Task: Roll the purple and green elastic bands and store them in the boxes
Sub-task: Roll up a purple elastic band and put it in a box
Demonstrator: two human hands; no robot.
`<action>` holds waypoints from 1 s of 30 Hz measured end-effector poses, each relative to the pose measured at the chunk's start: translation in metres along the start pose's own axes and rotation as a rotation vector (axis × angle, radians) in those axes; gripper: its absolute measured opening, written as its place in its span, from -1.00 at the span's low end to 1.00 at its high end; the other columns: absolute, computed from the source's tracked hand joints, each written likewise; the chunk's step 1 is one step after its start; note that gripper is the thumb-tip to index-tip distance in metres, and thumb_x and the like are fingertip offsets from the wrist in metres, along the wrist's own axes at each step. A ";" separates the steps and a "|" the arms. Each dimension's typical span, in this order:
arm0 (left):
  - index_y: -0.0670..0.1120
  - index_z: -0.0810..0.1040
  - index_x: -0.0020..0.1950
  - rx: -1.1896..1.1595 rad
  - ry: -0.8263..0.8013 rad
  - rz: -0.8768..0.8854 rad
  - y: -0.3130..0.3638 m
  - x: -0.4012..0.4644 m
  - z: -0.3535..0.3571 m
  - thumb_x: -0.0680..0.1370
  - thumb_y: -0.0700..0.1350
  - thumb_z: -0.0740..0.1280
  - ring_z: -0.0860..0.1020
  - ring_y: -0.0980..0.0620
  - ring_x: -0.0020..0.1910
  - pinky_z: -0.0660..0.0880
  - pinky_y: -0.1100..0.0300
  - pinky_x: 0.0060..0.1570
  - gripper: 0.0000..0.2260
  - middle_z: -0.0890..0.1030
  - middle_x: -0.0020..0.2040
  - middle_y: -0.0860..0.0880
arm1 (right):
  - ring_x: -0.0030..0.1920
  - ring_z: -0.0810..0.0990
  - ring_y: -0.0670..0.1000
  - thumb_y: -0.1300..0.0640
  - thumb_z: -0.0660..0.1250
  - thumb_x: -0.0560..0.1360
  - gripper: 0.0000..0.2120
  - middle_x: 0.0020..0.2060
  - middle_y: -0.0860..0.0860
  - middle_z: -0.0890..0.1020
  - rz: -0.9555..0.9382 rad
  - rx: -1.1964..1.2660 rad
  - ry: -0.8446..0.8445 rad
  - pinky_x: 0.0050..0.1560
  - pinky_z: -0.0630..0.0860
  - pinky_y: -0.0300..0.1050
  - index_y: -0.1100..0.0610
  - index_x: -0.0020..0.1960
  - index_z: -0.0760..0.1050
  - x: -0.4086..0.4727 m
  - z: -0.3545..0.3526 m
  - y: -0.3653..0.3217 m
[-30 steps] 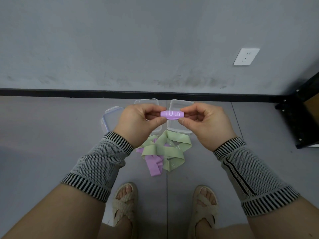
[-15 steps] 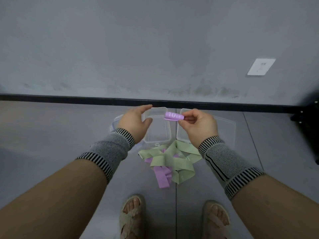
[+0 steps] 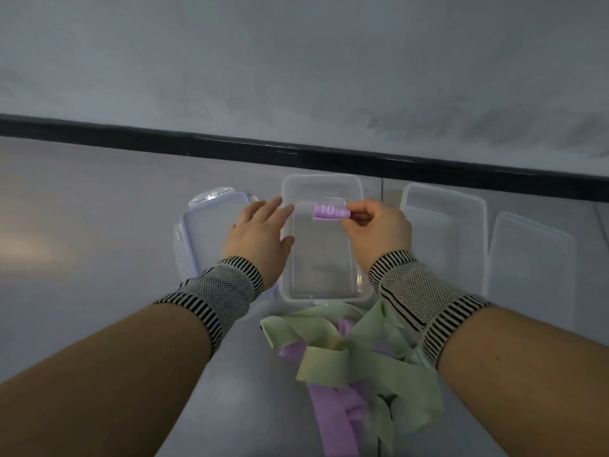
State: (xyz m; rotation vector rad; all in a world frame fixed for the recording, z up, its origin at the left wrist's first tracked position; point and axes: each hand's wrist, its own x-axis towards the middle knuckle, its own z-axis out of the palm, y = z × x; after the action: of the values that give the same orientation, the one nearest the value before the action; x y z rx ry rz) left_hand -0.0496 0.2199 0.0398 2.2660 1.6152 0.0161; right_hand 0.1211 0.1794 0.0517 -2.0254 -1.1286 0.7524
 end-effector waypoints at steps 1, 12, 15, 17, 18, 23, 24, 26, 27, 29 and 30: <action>0.10 0.12 0.50 0.017 -0.004 -0.001 -0.005 0.008 0.004 0.59 0.03 0.18 0.05 -0.01 0.49 0.12 -0.01 0.44 -0.50 0.12 0.53 0.10 | -0.11 0.59 -0.10 0.16 0.38 0.48 -0.83 -0.11 -0.06 0.64 0.003 -0.002 -0.009 -0.03 0.50 -0.27 0.08 0.07 0.59 0.008 0.011 0.004; 0.06 -0.04 0.53 0.123 -0.039 0.050 -0.034 0.055 0.043 0.59 0.13 0.09 -0.05 -0.02 0.51 0.08 -0.07 0.42 -0.44 0.00 0.54 0.12 | -0.11 0.53 -0.12 0.13 0.34 0.51 -0.80 -0.03 -0.02 0.65 0.010 -0.086 -0.009 -0.08 0.42 -0.30 0.11 0.13 0.57 0.086 0.089 0.029; 0.04 -0.06 0.54 0.123 -0.033 0.059 -0.039 0.054 0.053 0.59 0.13 0.07 -0.06 -0.01 0.51 0.07 -0.05 0.42 -0.43 -0.01 0.55 0.12 | -0.06 0.57 -0.08 0.12 0.34 0.51 -0.80 -0.02 0.00 0.64 -0.004 -0.103 -0.016 -0.03 0.47 -0.25 0.11 0.12 0.57 0.094 0.104 0.039; 0.04 -0.08 0.54 0.108 -0.021 0.060 -0.040 0.053 0.058 0.59 0.13 0.05 -0.05 0.00 0.51 0.07 -0.04 0.42 -0.43 -0.01 0.55 0.12 | -0.02 0.56 -0.04 0.12 0.34 0.51 -0.80 -0.01 0.01 0.61 -0.025 -0.151 -0.017 0.01 0.49 -0.22 0.10 0.12 0.57 0.097 0.112 0.046; 0.04 -0.08 0.54 0.099 -0.013 0.060 -0.040 0.053 0.060 0.59 0.12 0.05 -0.05 0.00 0.51 0.07 -0.04 0.42 -0.43 -0.01 0.55 0.12 | -0.01 0.56 -0.04 0.11 0.34 0.51 -0.80 -0.01 0.01 0.60 -0.037 -0.170 -0.018 0.02 0.49 -0.21 0.10 0.12 0.57 0.098 0.116 0.050; 0.02 -0.05 0.54 0.061 0.016 0.078 -0.044 0.053 0.065 0.57 0.10 0.05 0.00 -0.01 0.51 0.11 -0.08 0.41 -0.43 0.02 0.55 0.11 | -0.05 0.56 -0.05 0.11 0.34 0.51 -0.80 -0.01 0.01 0.62 -0.041 -0.184 -0.018 -0.04 0.44 -0.25 0.10 0.12 0.57 0.107 0.121 0.061; 0.02 -0.04 0.54 0.059 0.020 0.082 -0.044 0.053 0.066 0.57 0.10 0.05 0.00 -0.02 0.51 0.11 -0.08 0.41 -0.43 0.02 0.55 0.11 | -0.05 0.56 -0.05 0.11 0.34 0.51 -0.80 -0.01 0.00 0.62 -0.044 -0.185 -0.016 -0.05 0.43 -0.26 0.09 0.12 0.57 0.108 0.122 0.061; 0.02 -0.04 0.54 0.056 0.025 0.083 -0.044 0.053 0.067 0.57 0.09 0.05 0.00 -0.02 0.51 0.10 -0.08 0.40 -0.43 0.02 0.55 0.11 | -0.05 0.57 -0.06 0.10 0.34 0.51 -0.80 -0.01 -0.01 0.62 -0.046 -0.184 -0.015 -0.06 0.42 -0.27 0.08 0.12 0.57 0.110 0.125 0.062; 0.02 -0.05 0.54 0.053 0.027 0.081 -0.044 0.053 0.067 0.57 0.09 0.05 -0.01 -0.01 0.51 0.09 -0.08 0.40 -0.43 0.02 0.55 0.11 | -0.05 0.57 -0.06 0.10 0.34 0.51 -0.81 -0.02 -0.01 0.62 -0.046 -0.188 -0.012 -0.06 0.42 -0.27 0.08 0.12 0.57 0.110 0.127 0.062; 0.03 -0.06 0.54 0.046 0.030 0.078 -0.043 0.054 0.069 0.59 0.09 0.06 -0.02 0.00 0.51 0.08 -0.07 0.41 -0.43 0.00 0.55 0.12 | -0.05 0.57 -0.06 0.09 0.33 0.52 -0.81 -0.02 -0.02 0.62 -0.045 -0.207 -0.005 -0.05 0.44 -0.25 0.06 0.11 0.57 0.111 0.129 0.063; 0.03 -0.07 0.54 0.041 0.030 0.076 -0.043 0.054 0.070 0.59 0.09 0.06 -0.03 0.00 0.51 0.07 -0.07 0.41 -0.44 0.00 0.55 0.12 | -0.05 0.56 -0.06 0.08 0.33 0.52 -0.81 -0.02 -0.02 0.62 -0.042 -0.215 -0.003 -0.05 0.44 -0.24 0.06 0.11 0.56 0.112 0.130 0.064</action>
State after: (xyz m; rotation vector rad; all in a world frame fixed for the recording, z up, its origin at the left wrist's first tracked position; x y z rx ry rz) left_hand -0.0556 0.2622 -0.0484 2.3678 1.5566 0.0364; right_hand 0.1047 0.2903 -0.0931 -2.1694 -1.2968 0.6355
